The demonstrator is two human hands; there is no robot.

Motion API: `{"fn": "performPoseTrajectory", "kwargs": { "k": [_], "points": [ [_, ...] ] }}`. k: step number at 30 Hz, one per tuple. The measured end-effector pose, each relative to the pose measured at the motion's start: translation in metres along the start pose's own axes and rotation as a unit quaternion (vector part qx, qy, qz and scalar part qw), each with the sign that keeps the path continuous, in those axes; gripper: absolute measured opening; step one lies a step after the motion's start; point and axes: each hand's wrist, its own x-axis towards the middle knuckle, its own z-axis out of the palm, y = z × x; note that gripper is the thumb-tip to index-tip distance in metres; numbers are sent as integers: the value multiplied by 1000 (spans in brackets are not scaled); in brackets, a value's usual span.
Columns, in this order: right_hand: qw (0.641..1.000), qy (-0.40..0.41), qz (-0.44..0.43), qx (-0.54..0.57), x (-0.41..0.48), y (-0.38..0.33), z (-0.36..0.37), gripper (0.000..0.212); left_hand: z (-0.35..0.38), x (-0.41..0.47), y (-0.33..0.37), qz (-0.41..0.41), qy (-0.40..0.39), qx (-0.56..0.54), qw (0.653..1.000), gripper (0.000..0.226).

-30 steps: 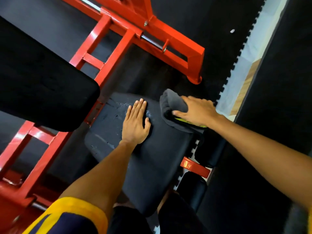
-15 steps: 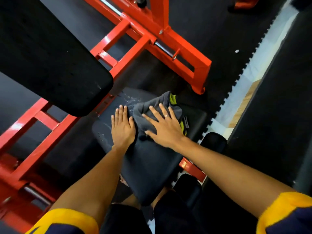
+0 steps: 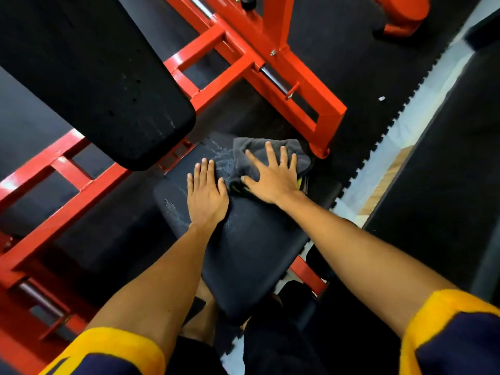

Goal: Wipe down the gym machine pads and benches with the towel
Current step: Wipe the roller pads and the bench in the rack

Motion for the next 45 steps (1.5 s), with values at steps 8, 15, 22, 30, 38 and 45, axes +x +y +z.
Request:
{"fn": "performPoseTrajectory", "kwargs": {
  "k": [8, 15, 22, 30, 38, 45],
  "points": [
    [998, 33, -12, -56, -15, 30, 12, 88, 0, 4, 2, -20, -5, 9, 1000, 64],
    [1000, 20, 14, -15, 37, 13, 3, 94, 1, 20, 19, -73, 53, 7, 996, 50],
    [1000, 13, -9, -5, 78, 1, -1, 90, 8, 23, 18, -94, 61, 14, 994, 60],
    [997, -33, -38, 66, 141, -37, -19, 83, 9, 22, 20, -108, 62, 18, 992, 62],
    [990, -83, -83, 77, 154, -41, -33, 75, 9, 22, 20, -111, 66, 26, 991, 60],
    [995, -24, -92, 6, 65, 38, -32, 81, 6, 22, 20, -115, 54, 16, 992, 59]
  ]
}}
